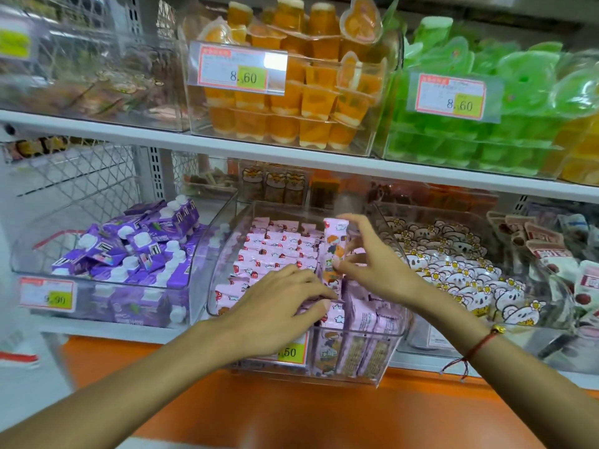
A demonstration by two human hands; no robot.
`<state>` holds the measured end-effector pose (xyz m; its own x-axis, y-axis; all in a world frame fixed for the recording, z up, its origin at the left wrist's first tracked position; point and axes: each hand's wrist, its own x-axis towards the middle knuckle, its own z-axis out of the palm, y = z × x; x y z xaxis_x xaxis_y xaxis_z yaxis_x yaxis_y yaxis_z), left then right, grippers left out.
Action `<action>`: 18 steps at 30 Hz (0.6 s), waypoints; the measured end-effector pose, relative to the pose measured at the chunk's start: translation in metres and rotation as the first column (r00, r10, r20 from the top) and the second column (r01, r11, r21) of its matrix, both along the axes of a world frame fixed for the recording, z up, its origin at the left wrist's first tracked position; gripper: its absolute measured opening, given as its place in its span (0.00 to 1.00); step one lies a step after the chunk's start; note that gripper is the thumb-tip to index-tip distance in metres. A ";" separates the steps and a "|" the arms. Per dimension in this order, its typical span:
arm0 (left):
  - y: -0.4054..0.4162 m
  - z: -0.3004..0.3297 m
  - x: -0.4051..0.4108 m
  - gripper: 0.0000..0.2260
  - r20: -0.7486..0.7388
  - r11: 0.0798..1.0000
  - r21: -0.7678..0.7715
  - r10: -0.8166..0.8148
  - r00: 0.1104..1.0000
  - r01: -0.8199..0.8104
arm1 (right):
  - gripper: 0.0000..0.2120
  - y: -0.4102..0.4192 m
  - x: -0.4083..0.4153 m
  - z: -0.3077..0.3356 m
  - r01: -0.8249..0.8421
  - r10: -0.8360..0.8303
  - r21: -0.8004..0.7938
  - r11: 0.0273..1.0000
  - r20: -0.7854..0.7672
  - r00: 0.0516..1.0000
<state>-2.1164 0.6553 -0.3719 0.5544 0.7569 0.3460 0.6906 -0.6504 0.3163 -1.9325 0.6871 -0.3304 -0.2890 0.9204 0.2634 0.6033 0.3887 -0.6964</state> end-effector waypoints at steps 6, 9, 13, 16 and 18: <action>-0.002 0.004 -0.004 0.10 0.132 0.996 -0.024 0.091 0.987 -0.089 | 0.17 0.000 0.002 -0.025 -0.037 -0.202 0.387 0.921 0.559 0.805; 0.000 0.004 -0.005 0.09 0.164 0.984 -0.001 0.176 0.971 -0.178 | 0.15 0.002 0.003 -0.025 -0.074 -0.162 0.328 0.942 0.637 0.754; 0.006 0.001 -0.002 0.14 0.066 0.988 0.022 0.149 0.987 -0.150 | 0.16 0.006 0.005 -0.017 -0.102 -0.024 0.141 0.985 0.690 0.723; 0.011 -0.002 0.002 0.17 -0.057 0.993 0.033 0.113 0.992 -0.112 | 0.15 0.006 0.006 -0.009 -0.115 0.035 0.079 0.990 0.659 0.751; 0.013 -0.004 0.002 0.17 -0.081 0.995 0.020 0.095 0.992 -0.093 | 0.14 0.008 0.007 -0.002 -0.061 -0.051 0.166 0.984 0.593 0.803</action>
<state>-2.1142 0.6683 -0.3754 0.5082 0.8016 0.3149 0.7720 -0.5860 0.2462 -1.9259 0.6956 -0.3324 -0.4441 0.8758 0.1889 0.8736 0.4701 -0.1259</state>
